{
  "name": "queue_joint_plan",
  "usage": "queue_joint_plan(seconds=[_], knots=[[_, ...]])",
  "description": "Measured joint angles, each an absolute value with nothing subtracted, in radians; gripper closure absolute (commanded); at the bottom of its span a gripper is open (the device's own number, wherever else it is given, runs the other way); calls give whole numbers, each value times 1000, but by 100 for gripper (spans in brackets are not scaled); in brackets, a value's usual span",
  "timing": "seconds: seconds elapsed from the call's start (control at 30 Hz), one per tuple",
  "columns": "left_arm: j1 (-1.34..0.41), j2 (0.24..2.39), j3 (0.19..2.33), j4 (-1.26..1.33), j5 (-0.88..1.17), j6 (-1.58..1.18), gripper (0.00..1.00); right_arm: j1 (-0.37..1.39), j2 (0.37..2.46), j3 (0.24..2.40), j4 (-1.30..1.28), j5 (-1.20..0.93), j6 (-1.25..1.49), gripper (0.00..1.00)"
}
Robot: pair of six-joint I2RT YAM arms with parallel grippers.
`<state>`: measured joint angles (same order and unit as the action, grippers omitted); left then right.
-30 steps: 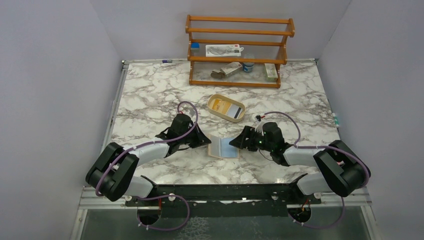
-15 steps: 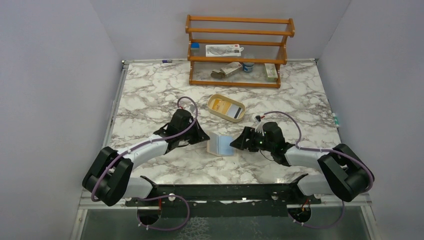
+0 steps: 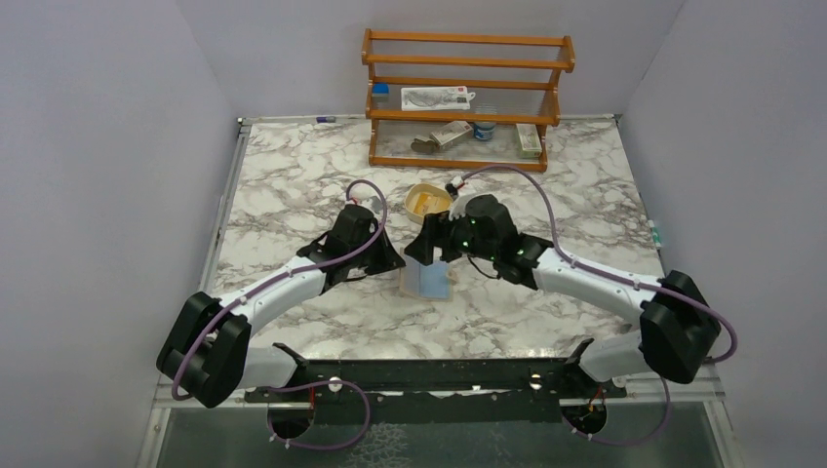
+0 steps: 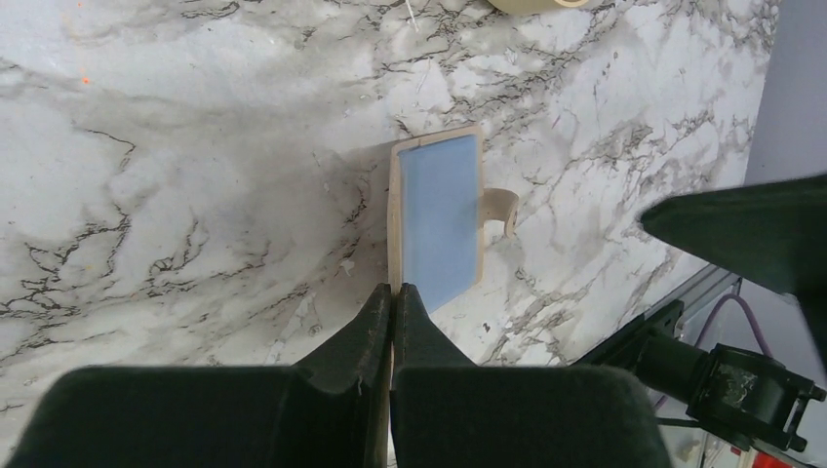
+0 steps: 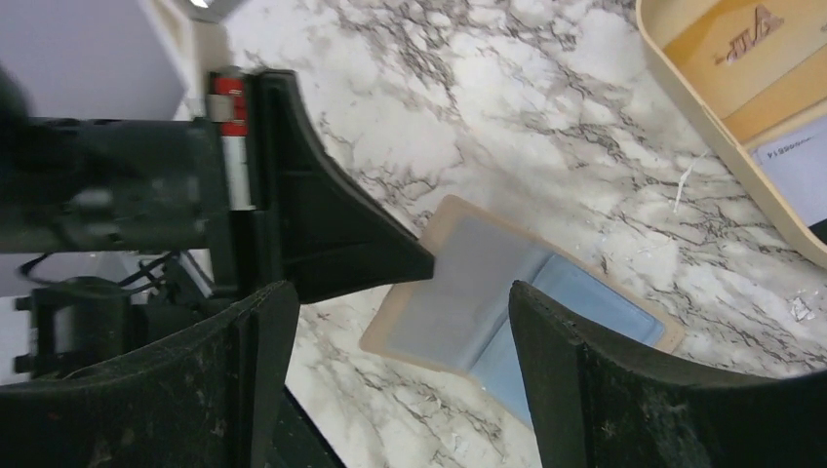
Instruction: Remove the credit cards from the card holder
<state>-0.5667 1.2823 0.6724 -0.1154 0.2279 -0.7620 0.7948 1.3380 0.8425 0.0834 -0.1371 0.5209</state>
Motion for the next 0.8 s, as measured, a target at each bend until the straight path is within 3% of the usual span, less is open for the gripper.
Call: queue_joint_plan(seconds=[0.33, 0.8], knots=[[-574, 1278, 667, -115, 219, -746, 100, 805, 1621, 884, 31, -122, 544, 23], [-579, 1277, 650, -115, 219, -735, 100, 804, 1662, 948, 36, -113, 550, 24]])
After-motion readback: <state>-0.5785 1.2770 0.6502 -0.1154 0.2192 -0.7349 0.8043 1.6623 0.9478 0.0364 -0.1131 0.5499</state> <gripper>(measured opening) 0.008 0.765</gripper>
